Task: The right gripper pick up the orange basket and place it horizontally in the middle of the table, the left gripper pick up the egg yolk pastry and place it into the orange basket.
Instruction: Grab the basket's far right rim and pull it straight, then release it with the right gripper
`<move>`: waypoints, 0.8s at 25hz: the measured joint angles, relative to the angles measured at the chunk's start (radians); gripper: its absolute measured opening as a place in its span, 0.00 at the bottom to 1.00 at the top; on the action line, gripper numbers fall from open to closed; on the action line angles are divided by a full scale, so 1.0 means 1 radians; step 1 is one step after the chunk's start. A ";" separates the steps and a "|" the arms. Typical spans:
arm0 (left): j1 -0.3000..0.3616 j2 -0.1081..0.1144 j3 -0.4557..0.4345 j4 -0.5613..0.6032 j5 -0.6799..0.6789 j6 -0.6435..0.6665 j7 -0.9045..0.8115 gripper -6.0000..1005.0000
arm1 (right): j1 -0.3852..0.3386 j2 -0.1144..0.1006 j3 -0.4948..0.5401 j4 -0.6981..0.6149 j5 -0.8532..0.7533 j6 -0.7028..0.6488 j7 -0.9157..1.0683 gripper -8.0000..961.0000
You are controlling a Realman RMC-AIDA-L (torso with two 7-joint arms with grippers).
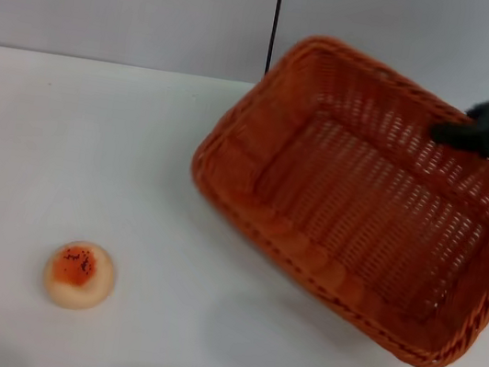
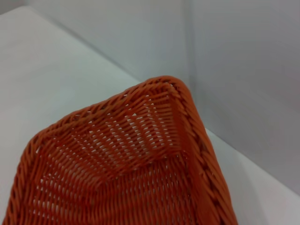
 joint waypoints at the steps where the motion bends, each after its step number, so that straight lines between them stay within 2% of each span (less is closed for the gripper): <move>1: 0.004 0.000 0.001 0.001 0.001 -0.005 0.007 0.78 | 0.032 0.002 -0.018 0.022 0.000 0.000 -0.065 0.18; 6: 0.040 -0.004 0.003 0.016 0.005 -0.061 0.055 0.78 | 0.101 0.003 -0.090 0.073 0.001 0.005 -0.182 0.18; 9: 0.049 -0.003 0.003 0.022 0.005 -0.074 0.057 0.78 | 0.119 0.004 -0.129 0.081 0.001 0.004 -0.225 0.19; 11: 0.060 -0.004 0.003 0.024 0.005 -0.088 0.057 0.78 | 0.132 0.008 -0.207 0.079 0.001 0.008 -0.277 0.19; 20: 0.074 -0.004 0.002 0.039 0.006 -0.107 0.058 0.78 | 0.150 0.024 -0.300 0.079 -0.006 0.037 -0.353 0.22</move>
